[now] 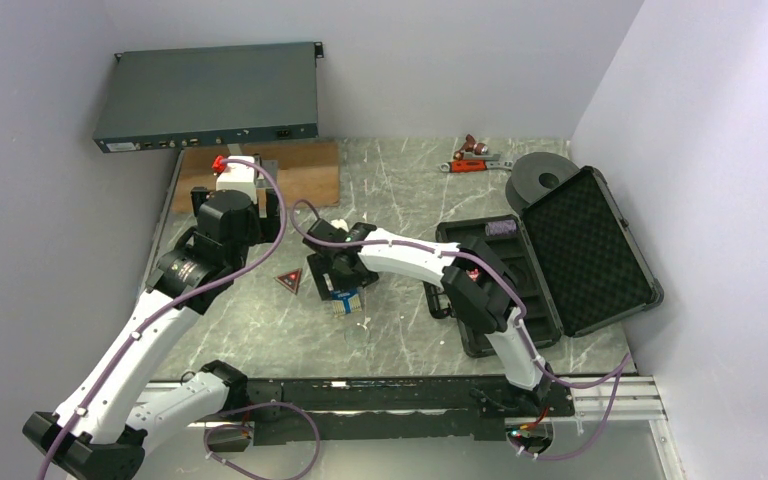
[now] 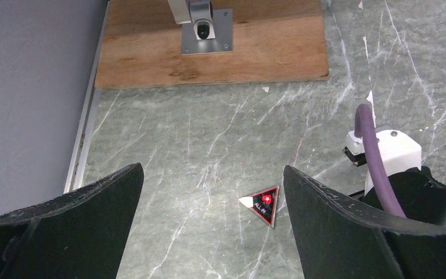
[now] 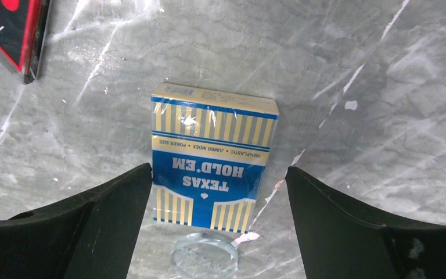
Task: Pack up texas hold em set
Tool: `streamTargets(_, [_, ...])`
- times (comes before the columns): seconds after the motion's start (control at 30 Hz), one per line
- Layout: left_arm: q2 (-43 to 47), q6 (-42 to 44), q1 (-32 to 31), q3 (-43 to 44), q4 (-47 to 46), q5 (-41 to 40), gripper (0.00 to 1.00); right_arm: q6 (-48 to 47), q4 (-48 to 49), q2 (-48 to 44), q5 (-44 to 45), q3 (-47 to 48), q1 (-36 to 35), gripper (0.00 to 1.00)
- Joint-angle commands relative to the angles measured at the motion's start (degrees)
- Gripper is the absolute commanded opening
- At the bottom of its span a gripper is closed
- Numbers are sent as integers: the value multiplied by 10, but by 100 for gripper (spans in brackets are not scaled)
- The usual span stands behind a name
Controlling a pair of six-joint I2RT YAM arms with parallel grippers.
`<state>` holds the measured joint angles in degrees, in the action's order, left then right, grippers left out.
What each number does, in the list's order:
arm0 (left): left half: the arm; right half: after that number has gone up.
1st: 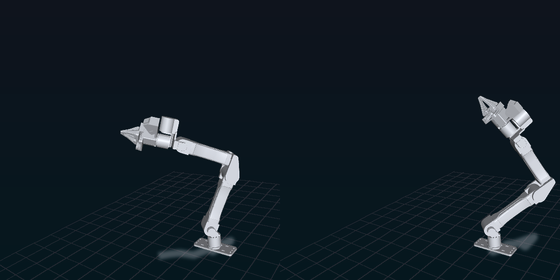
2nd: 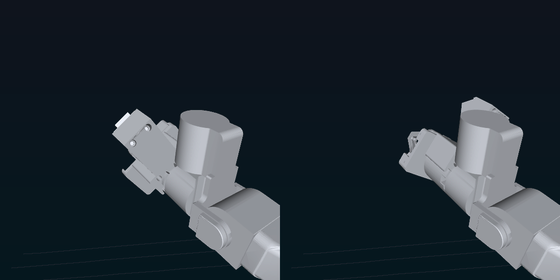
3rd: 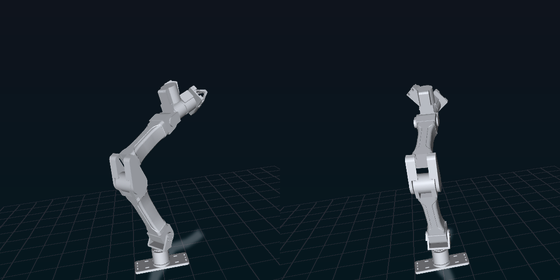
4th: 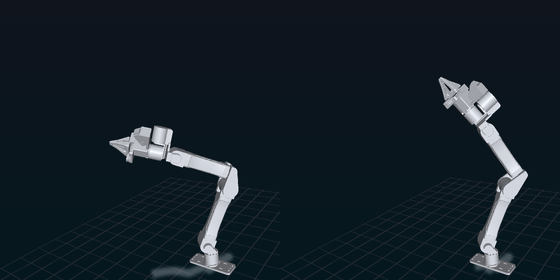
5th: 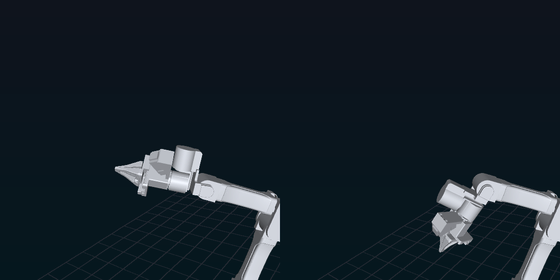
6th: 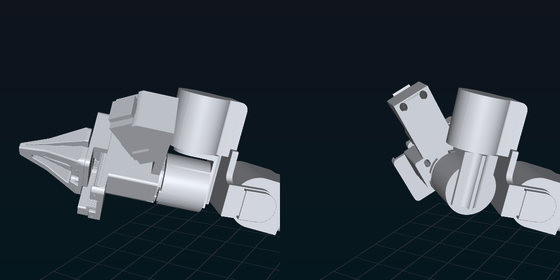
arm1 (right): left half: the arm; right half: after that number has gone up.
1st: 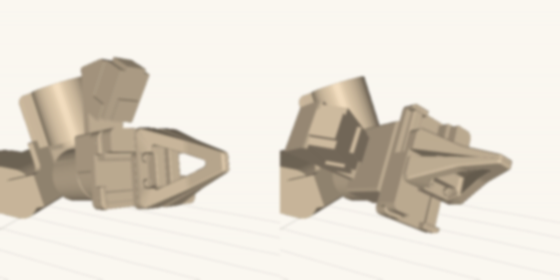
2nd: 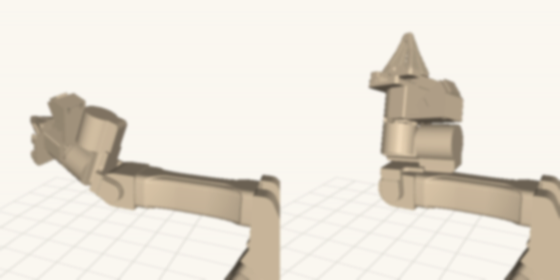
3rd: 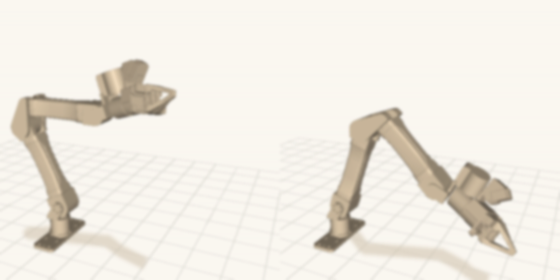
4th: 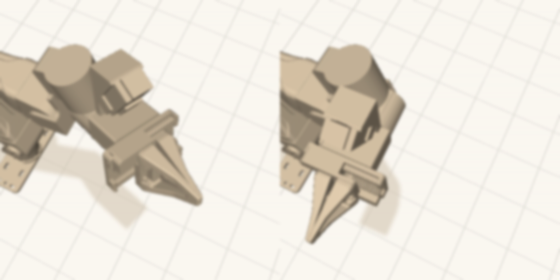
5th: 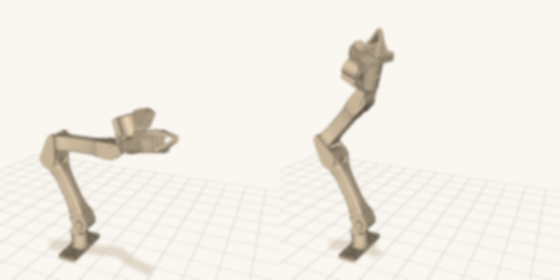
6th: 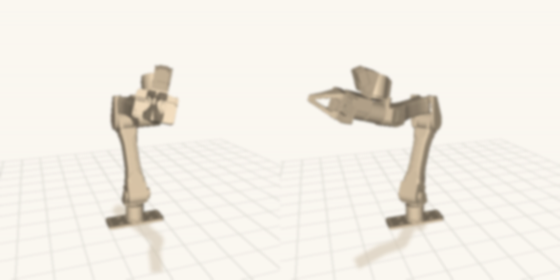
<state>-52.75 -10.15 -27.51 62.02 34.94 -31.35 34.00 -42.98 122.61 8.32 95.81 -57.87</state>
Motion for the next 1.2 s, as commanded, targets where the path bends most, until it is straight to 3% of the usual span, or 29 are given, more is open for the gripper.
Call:
streamTargets(0.0, [0, 6, 0, -3, -14, -5, 96, 21, -49, -8, 26, 44, -8, 88])
streamTargets(0.67, [4, 5, 0, -3, -15, -8, 97, 46, -75, 29, 37, 79, -17, 87])
streamTargets(1.17, [8, 6, 0, -4, -15, -4, 97, 50, -72, 41, 33, 78, -20, 77])
